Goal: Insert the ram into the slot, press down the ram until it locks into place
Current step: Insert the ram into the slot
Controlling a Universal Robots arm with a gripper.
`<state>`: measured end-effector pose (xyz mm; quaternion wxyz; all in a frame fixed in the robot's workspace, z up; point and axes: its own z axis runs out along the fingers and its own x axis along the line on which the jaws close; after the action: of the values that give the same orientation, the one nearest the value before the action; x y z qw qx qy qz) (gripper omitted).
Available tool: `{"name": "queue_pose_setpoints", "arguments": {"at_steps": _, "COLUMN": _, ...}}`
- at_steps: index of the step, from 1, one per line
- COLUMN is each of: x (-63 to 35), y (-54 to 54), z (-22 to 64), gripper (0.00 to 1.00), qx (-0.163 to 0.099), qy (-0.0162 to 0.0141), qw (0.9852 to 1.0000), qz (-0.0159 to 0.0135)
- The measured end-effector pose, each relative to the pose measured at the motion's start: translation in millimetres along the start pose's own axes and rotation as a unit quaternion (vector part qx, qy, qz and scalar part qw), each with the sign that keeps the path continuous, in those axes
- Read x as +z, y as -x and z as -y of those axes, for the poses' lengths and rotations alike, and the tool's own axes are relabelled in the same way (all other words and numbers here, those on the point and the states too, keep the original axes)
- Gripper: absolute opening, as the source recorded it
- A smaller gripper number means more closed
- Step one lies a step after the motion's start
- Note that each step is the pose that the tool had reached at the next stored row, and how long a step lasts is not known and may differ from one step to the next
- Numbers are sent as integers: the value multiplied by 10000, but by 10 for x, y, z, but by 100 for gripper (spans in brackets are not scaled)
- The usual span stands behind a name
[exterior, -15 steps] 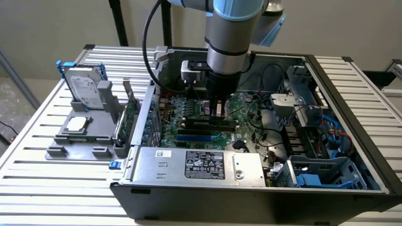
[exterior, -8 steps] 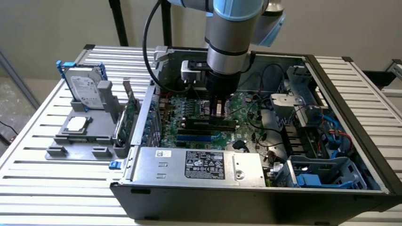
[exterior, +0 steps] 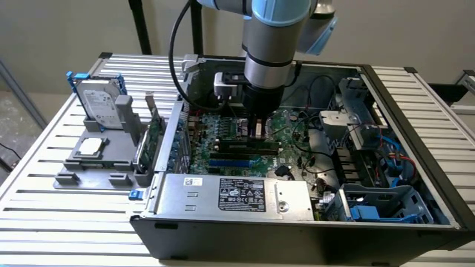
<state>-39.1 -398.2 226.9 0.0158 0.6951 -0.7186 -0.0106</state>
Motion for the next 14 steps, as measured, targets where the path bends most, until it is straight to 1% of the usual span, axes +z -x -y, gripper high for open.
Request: {"name": "queue_pose_setpoints", "arguments": {"at_steps": 14, "x": 8, "y": -1, "z": -16, "gripper": 13, "qx": -2, "qy": 2, "qw": 10000, "qz": -1}}
